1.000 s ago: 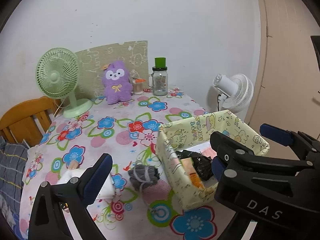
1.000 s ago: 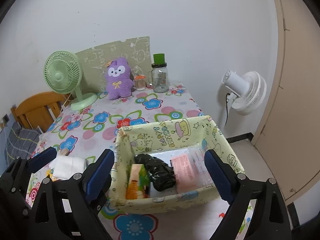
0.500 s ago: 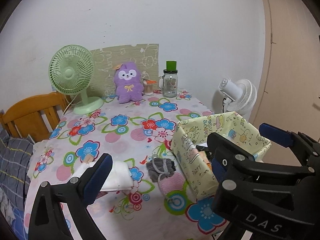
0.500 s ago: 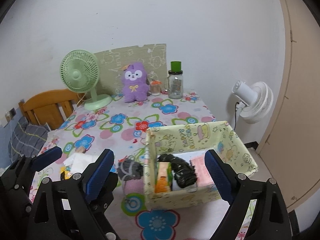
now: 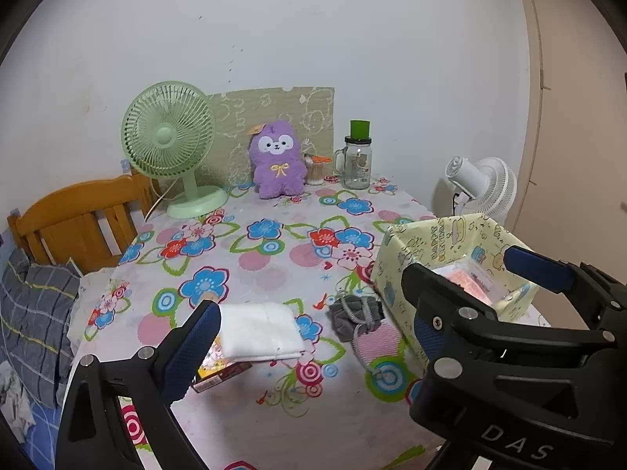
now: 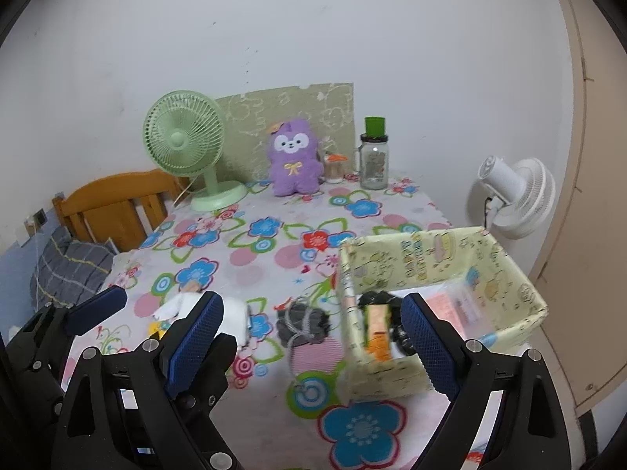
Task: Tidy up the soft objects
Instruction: 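Grasp the white folded cloth with the right tool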
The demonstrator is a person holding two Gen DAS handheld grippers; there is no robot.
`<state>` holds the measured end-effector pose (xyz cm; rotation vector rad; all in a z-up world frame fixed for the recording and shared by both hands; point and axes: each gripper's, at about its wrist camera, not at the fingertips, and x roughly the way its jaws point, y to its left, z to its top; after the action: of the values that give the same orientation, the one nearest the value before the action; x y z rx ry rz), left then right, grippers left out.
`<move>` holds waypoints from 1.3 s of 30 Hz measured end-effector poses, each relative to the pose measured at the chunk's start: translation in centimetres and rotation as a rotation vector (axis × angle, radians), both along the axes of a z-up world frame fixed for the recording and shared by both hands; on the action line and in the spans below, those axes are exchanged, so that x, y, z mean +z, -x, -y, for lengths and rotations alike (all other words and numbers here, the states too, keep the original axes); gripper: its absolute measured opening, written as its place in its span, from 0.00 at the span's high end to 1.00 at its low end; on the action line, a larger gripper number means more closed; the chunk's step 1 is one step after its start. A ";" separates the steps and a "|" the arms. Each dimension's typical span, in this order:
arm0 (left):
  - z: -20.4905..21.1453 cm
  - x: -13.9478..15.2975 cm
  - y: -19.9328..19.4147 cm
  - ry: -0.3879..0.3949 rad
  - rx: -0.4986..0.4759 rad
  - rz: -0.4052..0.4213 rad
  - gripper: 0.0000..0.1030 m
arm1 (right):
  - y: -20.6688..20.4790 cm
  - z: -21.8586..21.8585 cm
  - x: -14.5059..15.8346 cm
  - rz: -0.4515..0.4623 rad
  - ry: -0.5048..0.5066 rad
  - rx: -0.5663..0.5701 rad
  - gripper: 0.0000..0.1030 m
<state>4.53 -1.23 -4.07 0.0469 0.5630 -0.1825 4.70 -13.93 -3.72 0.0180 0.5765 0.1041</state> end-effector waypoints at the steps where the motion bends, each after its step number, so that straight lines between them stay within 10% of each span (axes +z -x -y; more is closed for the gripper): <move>1: -0.3 -0.2 0.0 0.002 0.002 -0.004 0.03 | 0.0 -0.3 -0.2 -0.004 0.004 0.007 0.09; 39: -6.6 -7.0 -3.3 -0.038 0.076 -0.092 0.07 | -4.5 -7.3 -7.8 -0.118 0.006 0.108 0.10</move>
<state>7.81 5.38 -11.11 0.0543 0.6595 -0.1001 9.20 -6.61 -11.51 -0.0127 0.6953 0.2070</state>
